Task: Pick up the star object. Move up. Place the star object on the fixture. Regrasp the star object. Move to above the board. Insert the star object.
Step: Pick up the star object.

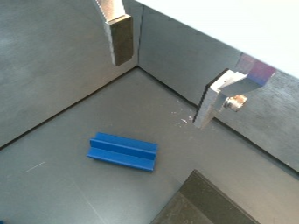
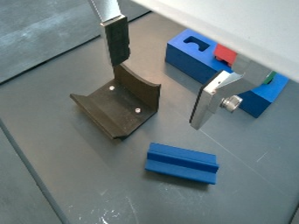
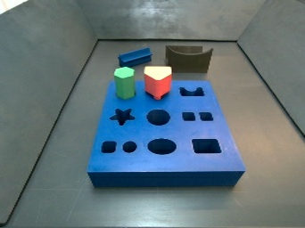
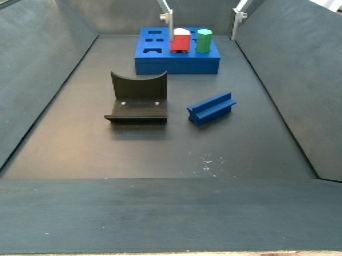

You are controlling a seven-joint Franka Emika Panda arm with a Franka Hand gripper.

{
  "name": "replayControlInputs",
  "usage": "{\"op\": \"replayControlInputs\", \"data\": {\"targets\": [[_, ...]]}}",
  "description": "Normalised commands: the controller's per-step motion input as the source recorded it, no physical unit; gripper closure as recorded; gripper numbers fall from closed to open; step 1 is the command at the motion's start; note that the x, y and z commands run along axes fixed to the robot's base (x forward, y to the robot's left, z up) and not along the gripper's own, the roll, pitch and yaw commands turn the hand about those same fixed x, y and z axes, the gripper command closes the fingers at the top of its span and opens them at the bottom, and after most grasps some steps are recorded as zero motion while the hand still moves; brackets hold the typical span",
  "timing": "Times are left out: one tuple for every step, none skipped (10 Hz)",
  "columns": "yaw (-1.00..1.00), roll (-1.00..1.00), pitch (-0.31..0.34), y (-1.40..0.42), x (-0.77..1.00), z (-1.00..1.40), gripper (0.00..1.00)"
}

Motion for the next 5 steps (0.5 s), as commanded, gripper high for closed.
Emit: {"op": "replayControlInputs", "data": {"targets": [[0.0, 0.0, -0.001, 0.0, -0.05, 0.0, 0.0], [0.0, 0.0, 0.01, 0.0, 0.0, 0.0, 0.0], [0.0, 0.0, -0.013, 0.0, -0.08, 0.0, 0.0], [-0.06, 0.0, -0.03, 0.0, -0.21, -0.03, 0.0], [-0.34, 0.0, -0.031, 0.0, -0.43, -0.16, 0.0]]}}
